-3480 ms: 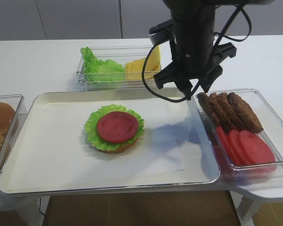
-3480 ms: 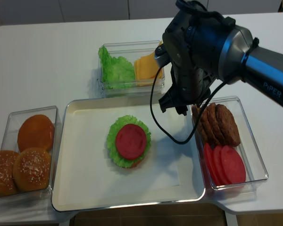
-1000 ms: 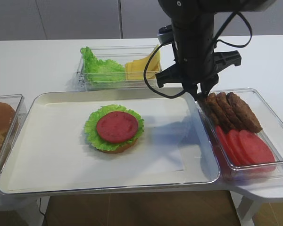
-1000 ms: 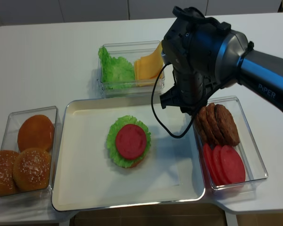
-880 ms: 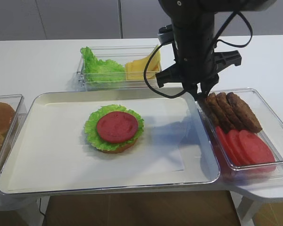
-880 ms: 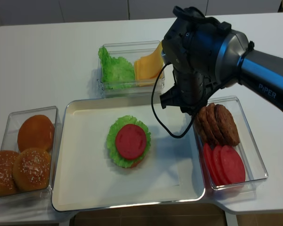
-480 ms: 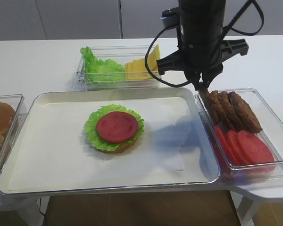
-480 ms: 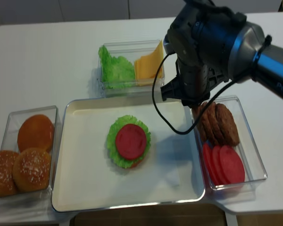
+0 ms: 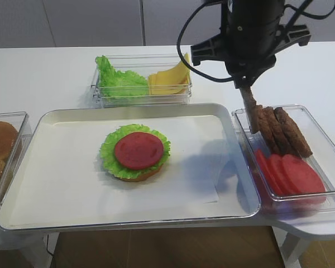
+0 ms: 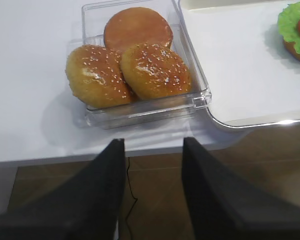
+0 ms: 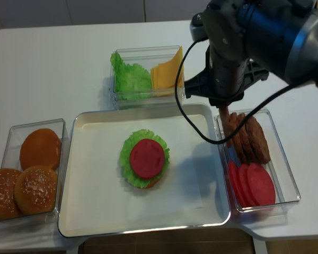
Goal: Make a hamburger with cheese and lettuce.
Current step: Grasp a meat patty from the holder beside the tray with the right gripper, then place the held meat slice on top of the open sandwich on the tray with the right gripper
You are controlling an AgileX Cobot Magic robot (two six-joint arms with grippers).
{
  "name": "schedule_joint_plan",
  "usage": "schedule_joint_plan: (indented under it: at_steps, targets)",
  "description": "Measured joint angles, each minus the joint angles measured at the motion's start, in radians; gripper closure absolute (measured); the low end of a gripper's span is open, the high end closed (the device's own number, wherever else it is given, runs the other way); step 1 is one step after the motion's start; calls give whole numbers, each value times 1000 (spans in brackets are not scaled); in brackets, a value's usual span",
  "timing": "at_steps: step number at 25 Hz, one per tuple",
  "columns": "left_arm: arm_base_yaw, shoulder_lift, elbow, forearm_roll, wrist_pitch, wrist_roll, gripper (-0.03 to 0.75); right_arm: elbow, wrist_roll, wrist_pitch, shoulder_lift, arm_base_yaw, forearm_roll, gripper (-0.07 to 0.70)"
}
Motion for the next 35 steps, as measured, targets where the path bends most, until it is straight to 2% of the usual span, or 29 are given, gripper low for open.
schedule_joint_plan:
  at_steps: [22, 35]
  targets:
    - [0, 0, 0, 0, 0, 0, 427, 0, 2, 11, -75, 9, 15, 527]
    - [0, 0, 0, 0, 0, 0, 427, 0, 24, 11, -82, 174, 11, 527]
